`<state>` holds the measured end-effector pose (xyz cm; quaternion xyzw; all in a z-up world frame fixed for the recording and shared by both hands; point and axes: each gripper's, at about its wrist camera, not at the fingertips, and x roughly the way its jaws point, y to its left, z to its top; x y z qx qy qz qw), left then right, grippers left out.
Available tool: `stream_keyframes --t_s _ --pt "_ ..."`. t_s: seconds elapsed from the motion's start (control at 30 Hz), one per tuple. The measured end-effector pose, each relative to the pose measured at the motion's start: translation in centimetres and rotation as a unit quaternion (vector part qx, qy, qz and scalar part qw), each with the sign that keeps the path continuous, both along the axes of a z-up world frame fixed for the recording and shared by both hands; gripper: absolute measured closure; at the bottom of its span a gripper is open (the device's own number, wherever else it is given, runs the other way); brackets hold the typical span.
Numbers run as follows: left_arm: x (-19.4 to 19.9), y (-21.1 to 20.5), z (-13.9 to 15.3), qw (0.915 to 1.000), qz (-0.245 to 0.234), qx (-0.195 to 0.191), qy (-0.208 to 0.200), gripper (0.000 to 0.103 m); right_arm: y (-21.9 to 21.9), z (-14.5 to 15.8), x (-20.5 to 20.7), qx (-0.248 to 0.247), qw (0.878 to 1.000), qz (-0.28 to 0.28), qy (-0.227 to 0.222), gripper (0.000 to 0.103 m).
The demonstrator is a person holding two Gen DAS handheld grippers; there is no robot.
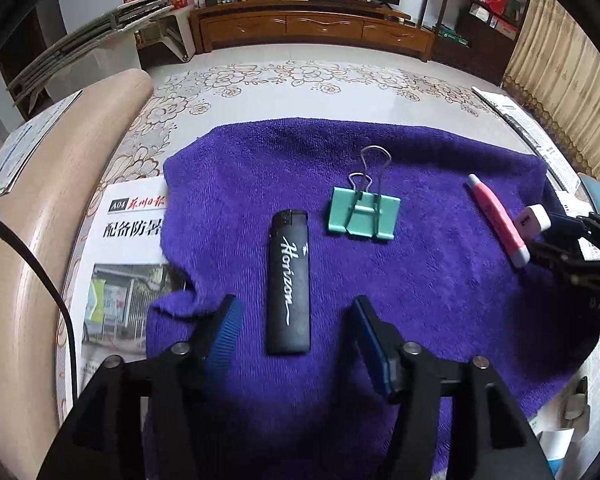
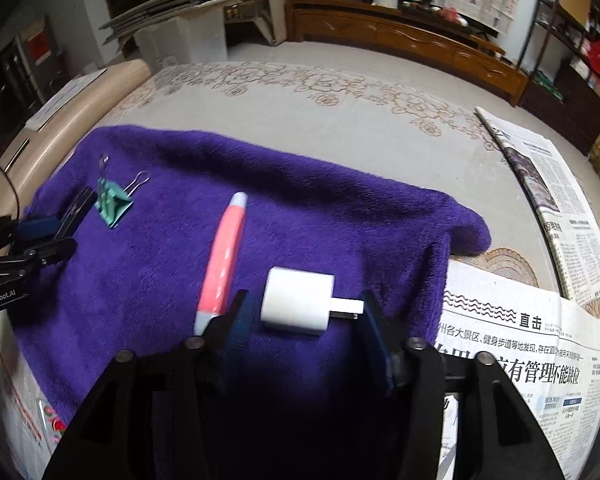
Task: Organize rigid objects
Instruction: 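Carry lighter and charger plug onto the purple towel and open both tools, then lift both tools away from the towel back toward the objects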
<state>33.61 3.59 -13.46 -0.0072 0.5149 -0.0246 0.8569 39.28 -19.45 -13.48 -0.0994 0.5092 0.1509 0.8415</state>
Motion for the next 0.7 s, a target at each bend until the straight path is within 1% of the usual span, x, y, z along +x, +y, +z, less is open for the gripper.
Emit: stream_keyframes --t_s 0.03,0.1,0.13,0.23,0.3,0.33,0.43,0.5,0.63,0.7 --pt "-0.4 0.0 0.2 1.0 -0.001 -0.008 -0.001 0.037 0.1 0.1 -0.4 -0.005 1.0 0.004 -0.001 0.036" --pt "-1.1 -0.1 0.6 0.9999 -0.001 -0.013 -0.003 0.029 0.2 0.5 -1.2 -0.011 1.0 0.006 0.0 0.034" --pt "-1.4 -0.3 0.9 0.9999 -0.001 -0.016 -0.005 0.027 0.1 0.9 -1.6 -0.006 1.0 0.004 -0.003 0.032" --pt "-3.1 -0.5 2.1 0.9995 0.003 -0.028 -0.017 0.015 -0.6 2.3 -3.0 0.018 1.0 -0.008 -0.007 0.023" --pt "-4.6 -0.6 3.1 0.9989 0.006 -0.036 -0.029 0.001 -1.2 3.5 -4.4 0.033 0.999 -0.022 -0.012 0.012" --pt "-5.6 -0.8 3.6 0.9984 0.007 -0.042 -0.036 0.0 -1.6 4.1 -5.2 0.039 0.999 -0.032 -0.012 0.0" --pt "-8.3 -1.5 4.3 0.9976 0.016 -0.056 -0.037 0.0 -2.7 5.6 -7.8 0.061 0.996 -0.055 -0.016 0.0" --pt "-9.7 -2.1 4.4 0.9967 0.02 -0.072 -0.032 0.0 -3.6 6.5 -10.3 0.075 0.995 -0.068 -0.02 0.0" --pt "-12.4 -4.1 3.9 0.9942 0.029 -0.102 -0.02 0.0 -4.9 6.9 -14.5 0.08 0.994 -0.079 -0.019 0.0" --pt "-12.8 -5.3 3.4 0.9945 0.026 -0.101 -0.011 0.0 -5.8 6.6 -16.3 0.091 0.992 -0.089 -0.016 0.0"
